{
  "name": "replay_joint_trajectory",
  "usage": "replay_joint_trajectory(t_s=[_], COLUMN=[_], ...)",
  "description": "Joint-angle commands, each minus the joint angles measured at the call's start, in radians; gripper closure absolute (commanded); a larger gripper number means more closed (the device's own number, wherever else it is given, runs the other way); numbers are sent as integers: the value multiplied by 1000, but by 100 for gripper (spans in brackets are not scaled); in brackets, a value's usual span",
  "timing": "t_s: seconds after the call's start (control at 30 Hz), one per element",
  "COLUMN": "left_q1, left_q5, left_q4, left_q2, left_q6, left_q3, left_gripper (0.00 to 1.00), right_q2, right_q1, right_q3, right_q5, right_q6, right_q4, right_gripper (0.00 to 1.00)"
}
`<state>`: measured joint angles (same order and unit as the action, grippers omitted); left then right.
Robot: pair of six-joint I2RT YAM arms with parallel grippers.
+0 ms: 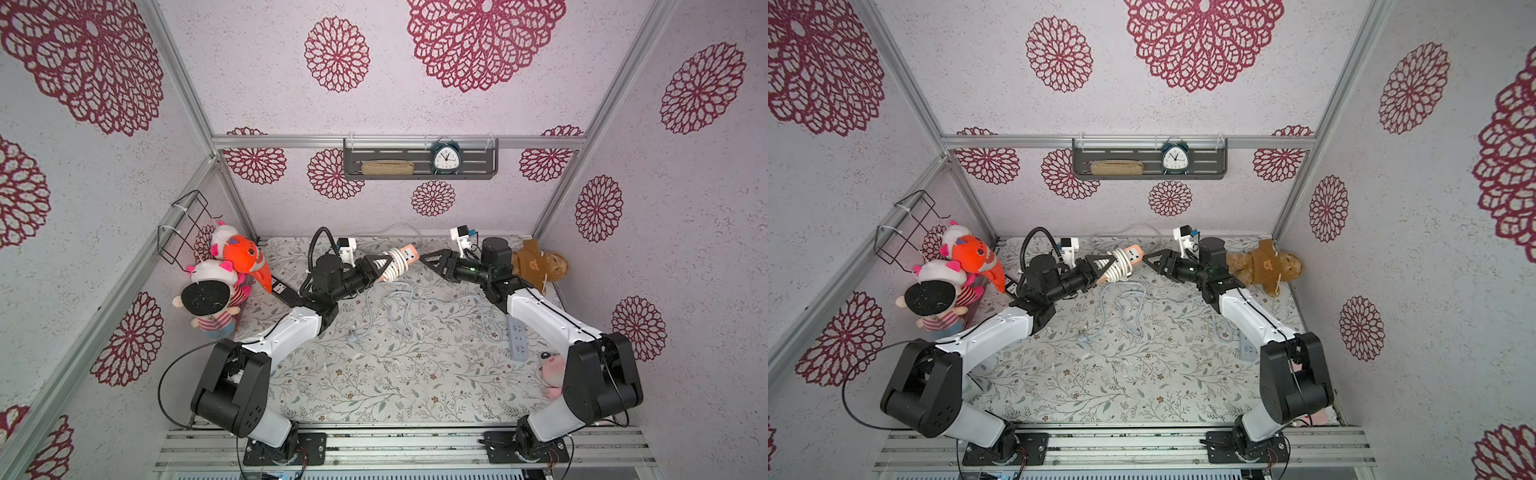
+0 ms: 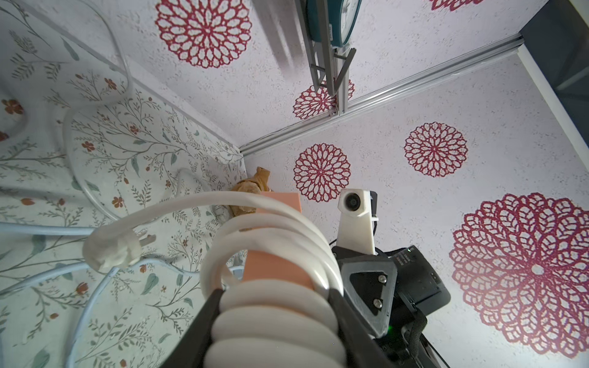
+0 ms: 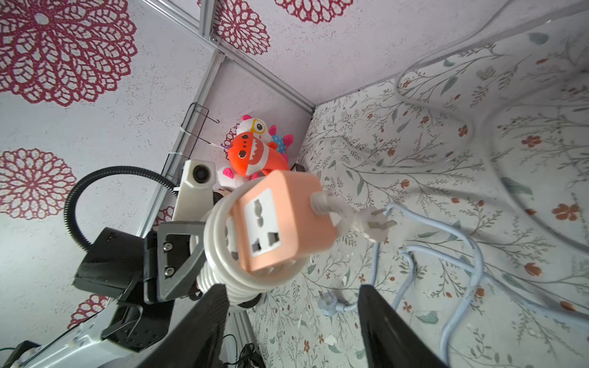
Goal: Unwrap the cord wrapped around the power strip
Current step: Adjust the power strip.
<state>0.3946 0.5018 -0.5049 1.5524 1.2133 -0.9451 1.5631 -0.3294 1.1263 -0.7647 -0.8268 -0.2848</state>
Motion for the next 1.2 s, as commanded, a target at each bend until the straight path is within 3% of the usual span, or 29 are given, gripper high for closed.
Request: replay_joint_trajectory(t_s=[0.0,0.27,0.5,0.7,1.0,1.17], left_q1=[5,12,29,50,84,98], left_q5=[77,135,170,168,160,147], left_q4=[-118,-151,-164,-41,-79,-26], left_q2=[2,39,71,61,84,82], left_q6=[21,27,39,-36,-20,-60], left_q3=[-57,-85,-105,-127,-102,-105], left_gripper=[100,100,100,80,49,35], right_q2=[17,75,103,115,111,110], right_q1=[-12,-35,-48,-53,-57,-57], right_q3=[4,25,51,59,67,82], right_q5=[-40,-50,-34,-3,35,47], right_q6=[-75,-127,-158,-216,-232,-213], right_q4=[-120,-185,-229,-299,-337,-318], right_gripper=[32,43,42,42,41,51])
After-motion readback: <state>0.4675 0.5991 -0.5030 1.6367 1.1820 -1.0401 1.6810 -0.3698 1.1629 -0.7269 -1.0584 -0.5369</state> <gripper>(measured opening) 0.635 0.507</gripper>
